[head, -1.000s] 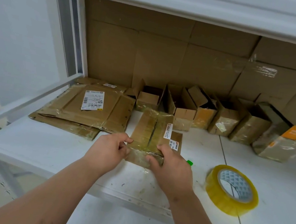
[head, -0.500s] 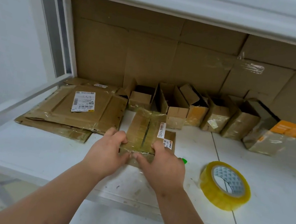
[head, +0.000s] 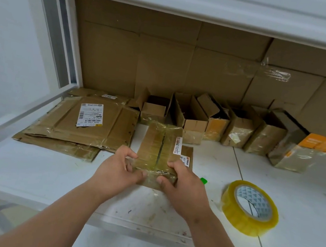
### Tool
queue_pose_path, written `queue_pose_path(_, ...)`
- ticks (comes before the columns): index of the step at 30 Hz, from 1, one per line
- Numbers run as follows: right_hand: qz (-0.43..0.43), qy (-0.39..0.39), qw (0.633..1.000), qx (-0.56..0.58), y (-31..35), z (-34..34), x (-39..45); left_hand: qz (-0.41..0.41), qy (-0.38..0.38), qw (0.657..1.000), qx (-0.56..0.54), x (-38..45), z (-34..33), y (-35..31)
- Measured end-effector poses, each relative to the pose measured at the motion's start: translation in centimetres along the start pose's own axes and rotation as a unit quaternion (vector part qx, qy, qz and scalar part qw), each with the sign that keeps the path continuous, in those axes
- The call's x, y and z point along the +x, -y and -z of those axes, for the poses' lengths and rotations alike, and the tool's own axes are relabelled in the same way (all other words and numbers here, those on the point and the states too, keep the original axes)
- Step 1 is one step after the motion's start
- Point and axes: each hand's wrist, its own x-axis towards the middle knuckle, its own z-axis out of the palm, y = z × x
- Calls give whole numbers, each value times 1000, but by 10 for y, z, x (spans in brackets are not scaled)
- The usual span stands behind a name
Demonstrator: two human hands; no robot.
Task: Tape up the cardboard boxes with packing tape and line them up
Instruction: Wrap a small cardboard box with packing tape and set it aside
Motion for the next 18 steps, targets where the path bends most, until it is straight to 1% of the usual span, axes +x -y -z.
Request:
queue_pose_path(2,-28,-9,994,104,0,-1,-4,34,-5,998,-56,-1,1,0)
queue_pose_path(3,-48,-24,987,150,1,-2,-5,45,-3,997,-60,-1,-1,1)
queue_pose_path(4,-65,-37,982,171,2,-3,-6,54,2,997,-63,-1,-4,3)
queue_pose_path(7,-82,-41,987,129,-1,-9,-2,79,2,990,-117,-3,-8,4)
queue_pose_path(9,-70,-47,988,128,0,-9,-1,69,6,987,-144,-4,-7,3)
queue_pose_path(12,-63,-61,981,175,3,-4,-1,58,-6,978,-200,-8,-6,-1)
queue_pose_path(16,-46,-74,958,273,8,-2,-2,53,0,942,-332,-13,-3,-13)
queue_pose_path(18,-45,-73,949,304,10,2,-5,42,5,930,-365,-16,-1,-17)
